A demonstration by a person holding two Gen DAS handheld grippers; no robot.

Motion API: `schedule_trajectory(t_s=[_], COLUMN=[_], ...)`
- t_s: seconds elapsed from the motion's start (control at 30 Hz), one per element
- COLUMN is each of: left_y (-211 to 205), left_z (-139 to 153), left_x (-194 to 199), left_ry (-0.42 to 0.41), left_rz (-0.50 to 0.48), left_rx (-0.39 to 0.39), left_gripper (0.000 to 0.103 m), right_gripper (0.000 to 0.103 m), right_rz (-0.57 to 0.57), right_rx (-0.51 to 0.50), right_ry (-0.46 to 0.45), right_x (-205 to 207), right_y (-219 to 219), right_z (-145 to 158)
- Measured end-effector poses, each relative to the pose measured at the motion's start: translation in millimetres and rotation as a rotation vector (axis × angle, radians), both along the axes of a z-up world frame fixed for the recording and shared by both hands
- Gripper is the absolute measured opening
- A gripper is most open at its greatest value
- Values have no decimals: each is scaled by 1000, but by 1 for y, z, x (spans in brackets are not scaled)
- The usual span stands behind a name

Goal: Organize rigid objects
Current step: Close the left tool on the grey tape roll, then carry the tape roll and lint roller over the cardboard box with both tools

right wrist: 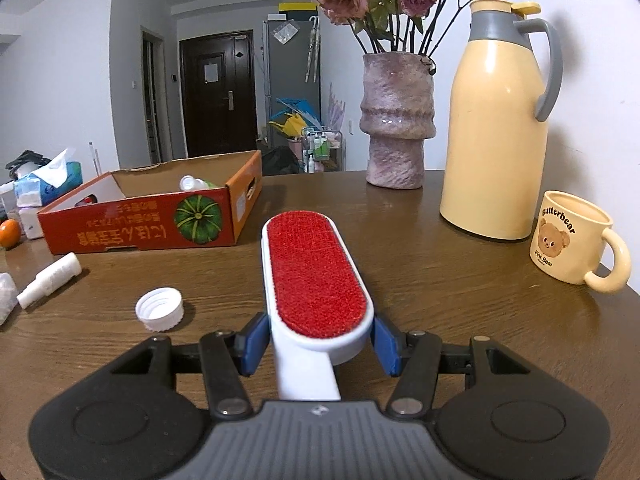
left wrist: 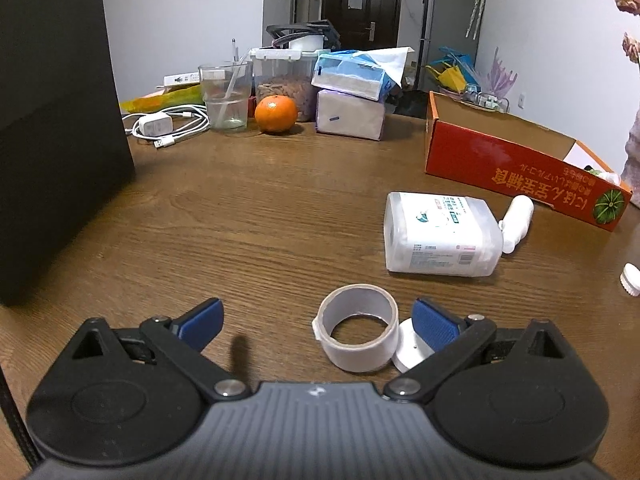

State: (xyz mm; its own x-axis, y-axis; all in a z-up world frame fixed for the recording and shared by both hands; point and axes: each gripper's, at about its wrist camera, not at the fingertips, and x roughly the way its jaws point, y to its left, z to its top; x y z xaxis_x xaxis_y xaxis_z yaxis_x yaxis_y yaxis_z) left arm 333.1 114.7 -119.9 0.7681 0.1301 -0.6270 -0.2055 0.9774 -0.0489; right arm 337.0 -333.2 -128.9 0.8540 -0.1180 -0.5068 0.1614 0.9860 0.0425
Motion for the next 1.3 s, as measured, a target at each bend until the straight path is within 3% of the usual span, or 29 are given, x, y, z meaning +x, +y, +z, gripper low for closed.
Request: schedule_trajectory(t_s=[0.07,0.27,0.4,0.8,1.3], left_y=[2,1,-1,5,-14], left_z=[-1,-2,-3,12,33], left_x=[1,2,3,-11,-9], left_ry=[-4,-13,-2,-88,-117], left_rz=[-10,-61,-105,-63,-95], left_rx=[-22,-64,-81,-78,-51], left_gripper=[100,81,47,46,46], right_gripper=[55,55,55,55,55], right_rz=[5,13,16,36,95], right_rx=[-3,-4,-4,-4,-28], right_ry=[-3,-7,-11,-12,-23], right_x=[-2,-9,-13,-23,-24], right_y=[3,11,15,31,52], right_z=[-1,-2,-2,-2,10])
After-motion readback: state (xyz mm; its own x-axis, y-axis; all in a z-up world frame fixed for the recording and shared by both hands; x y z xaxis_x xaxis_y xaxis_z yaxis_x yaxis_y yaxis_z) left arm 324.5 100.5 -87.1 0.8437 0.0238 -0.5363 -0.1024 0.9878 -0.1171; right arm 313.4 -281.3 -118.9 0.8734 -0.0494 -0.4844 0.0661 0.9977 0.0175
